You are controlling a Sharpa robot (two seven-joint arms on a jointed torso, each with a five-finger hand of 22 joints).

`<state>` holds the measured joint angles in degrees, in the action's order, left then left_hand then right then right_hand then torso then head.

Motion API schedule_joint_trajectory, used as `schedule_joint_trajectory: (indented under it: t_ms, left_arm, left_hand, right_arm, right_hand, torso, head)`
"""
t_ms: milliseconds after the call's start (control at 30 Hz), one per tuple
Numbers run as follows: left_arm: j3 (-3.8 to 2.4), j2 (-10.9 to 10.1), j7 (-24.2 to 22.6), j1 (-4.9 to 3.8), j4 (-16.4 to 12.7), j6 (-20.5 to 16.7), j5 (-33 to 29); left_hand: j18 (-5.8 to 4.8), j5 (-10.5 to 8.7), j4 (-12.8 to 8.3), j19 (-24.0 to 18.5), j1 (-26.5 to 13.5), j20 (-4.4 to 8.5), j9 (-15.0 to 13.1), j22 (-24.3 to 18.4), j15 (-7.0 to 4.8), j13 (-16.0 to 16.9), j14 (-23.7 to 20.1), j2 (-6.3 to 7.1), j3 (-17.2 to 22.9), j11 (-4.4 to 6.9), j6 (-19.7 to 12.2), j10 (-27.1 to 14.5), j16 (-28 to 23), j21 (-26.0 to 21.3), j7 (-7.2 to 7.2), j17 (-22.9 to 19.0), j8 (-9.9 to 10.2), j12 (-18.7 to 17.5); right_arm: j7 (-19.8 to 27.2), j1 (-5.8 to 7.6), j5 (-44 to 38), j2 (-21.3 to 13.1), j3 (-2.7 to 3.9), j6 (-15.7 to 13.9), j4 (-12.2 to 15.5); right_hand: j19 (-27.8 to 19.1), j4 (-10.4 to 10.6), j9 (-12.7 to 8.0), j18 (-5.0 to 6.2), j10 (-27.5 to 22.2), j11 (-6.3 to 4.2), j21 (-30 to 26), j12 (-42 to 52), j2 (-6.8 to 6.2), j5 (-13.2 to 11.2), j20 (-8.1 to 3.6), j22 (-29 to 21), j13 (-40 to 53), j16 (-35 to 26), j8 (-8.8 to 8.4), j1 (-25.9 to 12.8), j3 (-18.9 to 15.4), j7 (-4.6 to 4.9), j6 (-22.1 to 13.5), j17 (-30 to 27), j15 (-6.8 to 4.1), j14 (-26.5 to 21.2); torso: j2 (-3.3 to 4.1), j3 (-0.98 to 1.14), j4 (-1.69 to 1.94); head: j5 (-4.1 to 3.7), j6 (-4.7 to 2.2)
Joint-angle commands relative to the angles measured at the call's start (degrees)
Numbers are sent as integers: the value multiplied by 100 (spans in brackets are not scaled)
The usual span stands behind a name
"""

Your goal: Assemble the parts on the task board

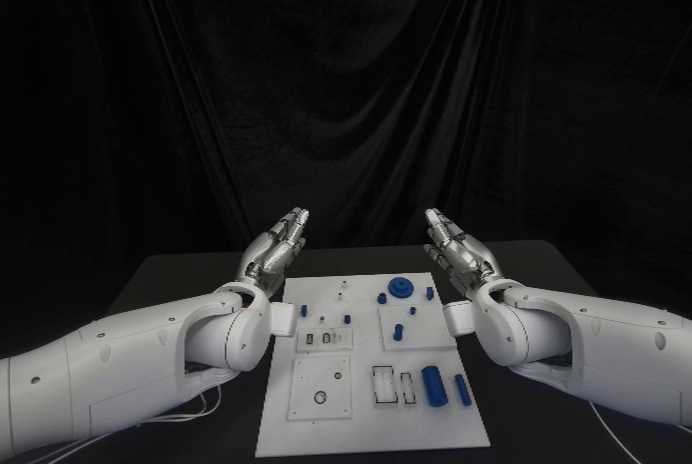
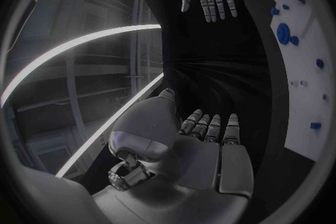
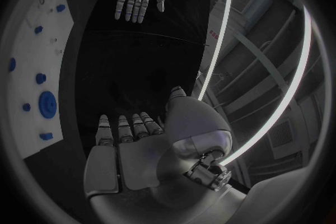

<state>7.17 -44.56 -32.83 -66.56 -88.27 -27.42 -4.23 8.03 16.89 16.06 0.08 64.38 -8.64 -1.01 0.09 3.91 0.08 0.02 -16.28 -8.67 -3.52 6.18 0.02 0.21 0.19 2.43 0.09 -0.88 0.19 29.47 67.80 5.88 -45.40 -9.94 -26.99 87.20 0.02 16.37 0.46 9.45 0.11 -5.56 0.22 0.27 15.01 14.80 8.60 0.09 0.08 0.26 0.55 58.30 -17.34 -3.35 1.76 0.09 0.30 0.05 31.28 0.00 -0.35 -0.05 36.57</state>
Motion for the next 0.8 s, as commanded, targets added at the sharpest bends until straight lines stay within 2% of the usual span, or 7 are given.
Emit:
schedule_joint_trajectory:
  t_ms: [33, 133, 267, 533, 567, 600, 800]
  left_arm:
    - [95, 18, -583, -138, 30, 1389, -386]
    - [236, 24, -752, -273, 63, 1922, -523]
    - [386, 30, -930, -416, 97, 2486, -669]
    - [492, 35, -1057, -518, 122, 2887, -773]
    - [490, 266, -1492, -482, 671, 3536, 249]
    - [490, 256, -1502, -481, 684, 3535, 323]
    - [490, 211, -1584, -477, 764, 3551, 645]
  left_hand:
    - [85, 138, 70, -8, 350, -226, -25, -9, 223, 11, -2, -48, -32, -132, 182, 56, -21, -19, 32, -9, -43, 1]
    - [99, 267, 68, -8, 466, -386, -40, -9, 369, 64, -2, -44, -43, -362, 319, 259, -21, -19, 44, -9, -64, 75]
    - [131, 500, 63, -8, 681, -563, -38, -9, 524, 84, 23, -50, 4, -512, 339, 369, 1, -19, -39, 3, -53, 132]
    - [135, 579, 73, -8, 753, -635, -46, -9, 592, 112, 92, -60, 125, -603, 381, 500, 58, -19, -97, 32, -63, 212]
    - [135, 593, 73, -8, 760, -640, -46, -9, 597, 113, 95, -64, 142, -616, 380, 505, 60, -19, -94, 32, -63, 217]
    - [134, 596, 73, -8, 762, -642, -47, -9, 600, 114, 98, -65, 149, -621, 386, 511, 63, -19, -93, 34, -63, 221]
    - [118, 614, 69, -1, 811, -709, -57, -4, 684, 142, 170, -51, 208, -734, 459, 659, 124, -12, -47, 58, -74, 325]
  right_arm:
    - [-159, 132, 481, -22, -112, 1300, -51]
    - [-189, 247, 616, -34, -254, 1682, -91]
    - [-216, 350, 738, -45, -382, 2028, -128]
    - [-224, 382, 775, -49, -421, 2131, -139]
    - [-153, 401, 263, -587, -421, 2857, -64]
    - [-149, 403, 187, -612, -421, 2888, -57]
    - [-139, 414, -104, -772, -421, 3004, 23]
  right_hand:
    - [-2, 32, 28, 79, -11, 290, -22, -27, 4, 79, 139, -9, -8, -26, 59, 285, -83, 249, 111, -9, 170, -5]
    - [-2, 24, 31, 87, -11, 341, -22, -27, -8, 164, 78, -9, -8, -26, 67, 369, -65, 294, 131, -9, 192, -5]
    - [-2, 17, 28, 83, -11, 394, -22, -27, -30, 280, 87, -9, -8, -26, 63, 519, -26, 327, 124, -9, 247, -5]
    - [7, 2, 35, 79, -11, 436, -13, -27, -68, 421, 199, 0, -8, -26, 75, 795, 49, 358, 155, -9, 393, -5]
    - [22, -94, 55, 84, -11, 527, 1, -27, -93, 630, 208, 12, -8, -26, 111, 979, 106, 423, 237, -9, 387, -5]
    - [33, -161, 69, 87, -11, 587, 11, -27, -113, 850, 198, 19, -8, -26, 147, 1188, 171, 498, 317, -9, 368, -5]
    - [116, -285, 90, 92, 13, 728, 81, 84, -234, 1183, 266, 70, 32, -26, 234, 1720, 271, 520, 457, -9, 429, -5]
  torso:
    - [0, 0, -1]
    - [0, 0, -1]
    - [0, 0, -1]
    - [0, 0, -1]
    - [330, -75, 138]
    - [355, -86, 179]
    - [406, -118, 285]
  head:
    - [2, 0]
    - [2, 0]
    - [2, 0]
    - [2, 0]
    - [-66, 167]
    - [-113, 185]
    - [-225, 361]
